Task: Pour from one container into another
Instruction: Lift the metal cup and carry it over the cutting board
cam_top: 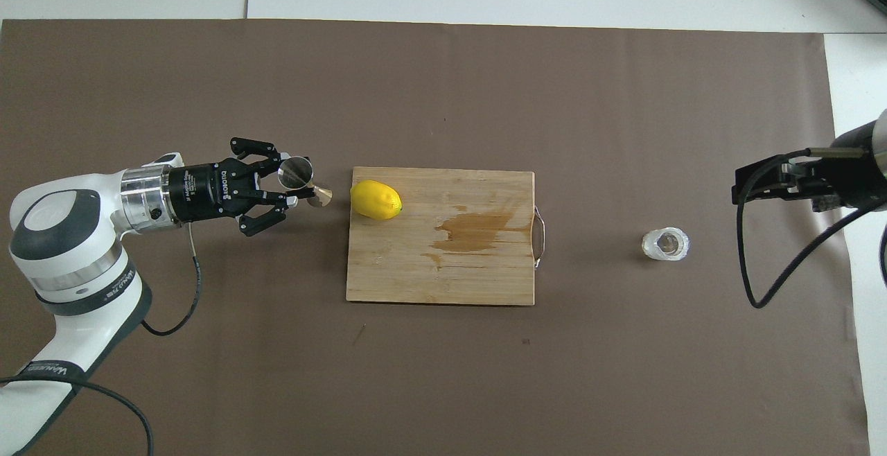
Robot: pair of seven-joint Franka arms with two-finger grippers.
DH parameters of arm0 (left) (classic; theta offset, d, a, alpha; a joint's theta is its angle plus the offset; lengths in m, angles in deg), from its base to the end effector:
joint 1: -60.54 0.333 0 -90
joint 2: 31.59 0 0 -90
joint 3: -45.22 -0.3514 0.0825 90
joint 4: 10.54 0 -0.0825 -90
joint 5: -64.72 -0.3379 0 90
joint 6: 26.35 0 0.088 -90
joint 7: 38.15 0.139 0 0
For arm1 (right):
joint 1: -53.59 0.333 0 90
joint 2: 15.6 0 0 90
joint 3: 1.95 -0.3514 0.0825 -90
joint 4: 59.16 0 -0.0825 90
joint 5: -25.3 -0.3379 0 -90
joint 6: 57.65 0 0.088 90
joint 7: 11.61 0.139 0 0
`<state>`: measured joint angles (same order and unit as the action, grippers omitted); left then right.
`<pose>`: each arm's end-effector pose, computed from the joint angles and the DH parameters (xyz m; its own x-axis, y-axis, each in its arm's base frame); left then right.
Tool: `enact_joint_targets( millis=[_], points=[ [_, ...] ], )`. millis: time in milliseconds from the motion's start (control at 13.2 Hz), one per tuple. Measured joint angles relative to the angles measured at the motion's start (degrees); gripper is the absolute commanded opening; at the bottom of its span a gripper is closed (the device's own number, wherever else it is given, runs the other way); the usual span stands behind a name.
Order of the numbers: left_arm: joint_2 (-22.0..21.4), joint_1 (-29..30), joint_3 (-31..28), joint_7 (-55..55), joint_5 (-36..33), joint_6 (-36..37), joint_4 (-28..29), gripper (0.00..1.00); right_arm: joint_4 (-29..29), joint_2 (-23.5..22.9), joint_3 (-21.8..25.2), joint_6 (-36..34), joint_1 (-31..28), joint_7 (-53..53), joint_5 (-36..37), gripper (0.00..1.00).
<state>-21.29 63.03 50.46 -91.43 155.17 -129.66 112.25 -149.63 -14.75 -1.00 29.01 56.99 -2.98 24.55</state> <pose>0.5277 -0.1384 0.4160 -0.1172 0.1208 -0.9857 0.9848 0.1420 -0.0997 0.4948 0.0230 0.6270 0.9929 -0.1069 -0.0531 -0.1074 -0.9942 -0.0054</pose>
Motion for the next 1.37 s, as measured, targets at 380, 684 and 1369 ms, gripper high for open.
enact_joint_targets(
  millis=[380,684,1369],
  points=[
    [-2.6,-6.9,-0.1,-0.3,8.9,-6.4,3.4,0.0,0.0,0.0,0.0,0.0,0.0,0.0,0.0,1.0],
    [-3.1,-14.3,0.0,-0.1,17.2,-12.8,3.7,0.0,0.0,0.0,0.0,0.0,0.0,0.0,0.0,1.0],
    [-1.3,-27.8,-0.1,14.0,40.9,-23.1,6.4,0.0,0.0,0.0,0.0,0.0,0.0,0.0,0.0,1.0]
  ],
)
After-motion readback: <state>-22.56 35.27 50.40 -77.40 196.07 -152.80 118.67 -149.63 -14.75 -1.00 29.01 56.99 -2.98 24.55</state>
